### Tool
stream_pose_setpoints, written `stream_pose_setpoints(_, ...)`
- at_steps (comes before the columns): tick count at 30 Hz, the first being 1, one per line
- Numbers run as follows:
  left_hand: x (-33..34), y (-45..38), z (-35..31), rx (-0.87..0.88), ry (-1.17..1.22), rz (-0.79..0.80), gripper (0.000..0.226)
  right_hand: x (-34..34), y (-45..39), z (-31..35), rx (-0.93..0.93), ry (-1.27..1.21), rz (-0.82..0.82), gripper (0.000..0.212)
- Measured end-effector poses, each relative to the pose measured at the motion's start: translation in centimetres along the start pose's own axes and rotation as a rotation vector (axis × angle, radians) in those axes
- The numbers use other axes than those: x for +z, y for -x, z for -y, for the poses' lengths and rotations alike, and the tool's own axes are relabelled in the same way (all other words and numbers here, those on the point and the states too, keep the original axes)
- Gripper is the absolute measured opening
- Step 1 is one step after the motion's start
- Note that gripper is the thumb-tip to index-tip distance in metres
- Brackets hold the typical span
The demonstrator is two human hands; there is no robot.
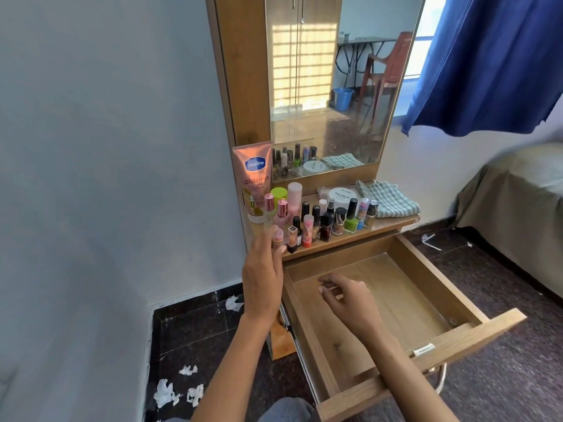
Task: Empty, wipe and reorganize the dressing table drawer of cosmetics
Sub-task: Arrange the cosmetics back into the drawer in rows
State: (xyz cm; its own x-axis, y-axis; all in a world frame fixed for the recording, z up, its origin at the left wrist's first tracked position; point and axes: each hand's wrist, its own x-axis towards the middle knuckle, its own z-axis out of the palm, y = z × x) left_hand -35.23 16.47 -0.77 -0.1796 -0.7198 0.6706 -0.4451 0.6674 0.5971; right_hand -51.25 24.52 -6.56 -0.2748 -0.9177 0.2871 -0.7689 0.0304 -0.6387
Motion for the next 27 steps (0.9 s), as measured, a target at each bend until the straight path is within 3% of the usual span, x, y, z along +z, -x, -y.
stream_pose_setpoints(5,-0.3,4.1,-1.4,0.036,0.136,0.209,0.029,-0.8,0.2,1.6,-0.141,-0.266,0.0,0.041)
stream_pose_setpoints(11,0.1,5.9,-1.6,-0.06,0.136,0.317,0.037,-0.5,0.5,1.4,-0.137,-0.27,0.053,0.022)
stream_pose_setpoints(19,-2.1,6.8,0.2,-0.153,-0.075,0.142,0.029,1.6,-2.3,0.5,0.24,-0.038,0.153,0.013)
stream_pose_setpoints(22,-2.4,6.8,0.6,-0.148,-0.129,0.151,0.026,2.6,-3.5,0.9,0.285,0.027,0.203,0.007)
stream_pose_setpoints(27,-2.4,6.3,0.6,-0.163,-0.154,0.137,0.026,3.4,-3.9,0.8,0.24,0.017,0.251,0.016)
